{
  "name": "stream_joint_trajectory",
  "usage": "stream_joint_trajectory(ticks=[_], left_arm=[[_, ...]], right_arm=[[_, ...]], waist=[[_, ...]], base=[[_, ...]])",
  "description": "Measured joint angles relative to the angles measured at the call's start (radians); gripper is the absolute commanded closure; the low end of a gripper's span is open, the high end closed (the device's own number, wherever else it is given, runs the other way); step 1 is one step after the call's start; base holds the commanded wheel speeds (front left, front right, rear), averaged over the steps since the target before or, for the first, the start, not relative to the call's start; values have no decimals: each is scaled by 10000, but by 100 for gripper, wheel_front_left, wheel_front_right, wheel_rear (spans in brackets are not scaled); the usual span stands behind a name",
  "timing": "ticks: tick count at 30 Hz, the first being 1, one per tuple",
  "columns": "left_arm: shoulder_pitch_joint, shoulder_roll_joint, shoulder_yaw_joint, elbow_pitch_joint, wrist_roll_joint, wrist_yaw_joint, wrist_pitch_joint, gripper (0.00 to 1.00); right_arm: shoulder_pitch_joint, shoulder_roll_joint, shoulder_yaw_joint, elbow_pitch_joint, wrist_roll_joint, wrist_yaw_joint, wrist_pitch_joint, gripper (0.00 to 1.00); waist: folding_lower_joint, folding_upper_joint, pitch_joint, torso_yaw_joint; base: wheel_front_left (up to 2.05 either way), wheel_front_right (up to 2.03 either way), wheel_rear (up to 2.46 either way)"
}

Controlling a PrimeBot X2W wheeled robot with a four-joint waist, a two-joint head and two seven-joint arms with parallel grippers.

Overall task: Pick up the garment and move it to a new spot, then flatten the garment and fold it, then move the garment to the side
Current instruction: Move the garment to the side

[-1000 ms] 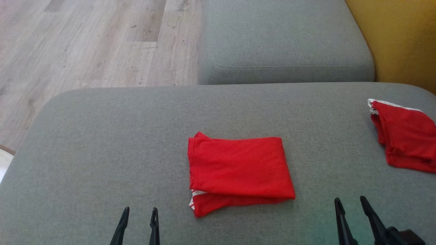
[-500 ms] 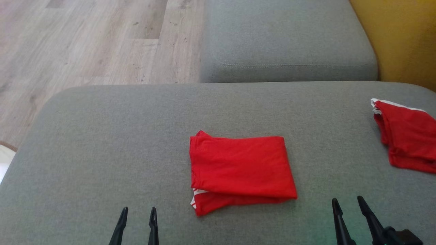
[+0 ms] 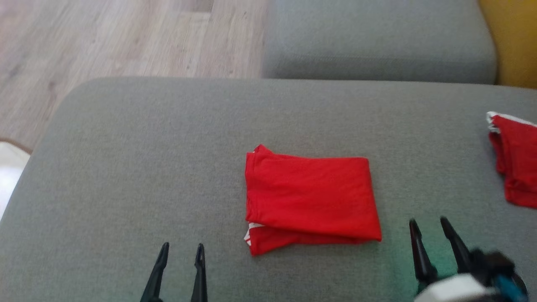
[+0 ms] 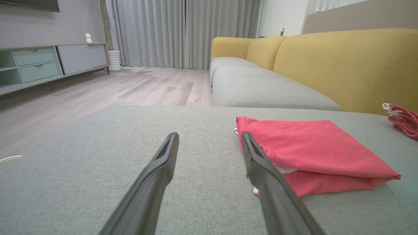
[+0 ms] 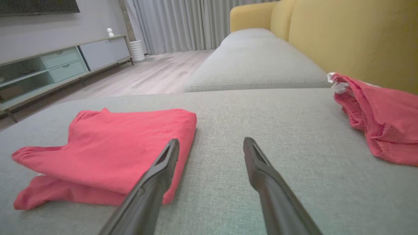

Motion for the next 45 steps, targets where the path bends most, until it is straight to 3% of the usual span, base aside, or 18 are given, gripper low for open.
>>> stream_joint_trajectory(ticks=[14,15,17,21,27,36,41,45], left_arm=[[-1063,-13,-746,10,-228,109,0,0],[-1095,-13,-769,-31,-268,198,0,0],[-1157,-19,-813,-67,-339,276,0,0],[-1163,-25,-767,-161,-663,491,0,0],[-1171,-31,-725,-627,-872,424,-2,0],[-1808,-38,-504,-892,-667,261,-2,0],[-2471,-56,-420,-1085,-644,261,-15,0],[-2852,-63,-351,-1087,-642,171,-15,0]], right_arm=[[-3548,-25,370,3405,1503,0,2838,0],[-3605,-10,441,3634,1551,0,2951,7],[-3752,6,566,3781,1687,0,2961,100],[-4080,88,782,3935,2006,0,2846,100],[-4210,-343,855,3783,1710,0,2744,100],[-5056,-3116,681,1323,1066,0,4013,100],[-5380,-4631,-113,-90,1057,0,4859,100],[-5658,-5302,-1012,-784,936,0,5382,100]], waist=[[1,0,1182,746],[1,0,1222,808],[0,0,1292,894],[0,0,1376,858],[-1,0,1463,489],[0,0,2090,-607],[1,0,2758,-1155],[1,0,3276,-1506]], base=[[0,0,0],[0,0,0],[0,0,0],[0,0,0],[0,0,0],[0,0,0],[0,0,0],[0,0,0]])
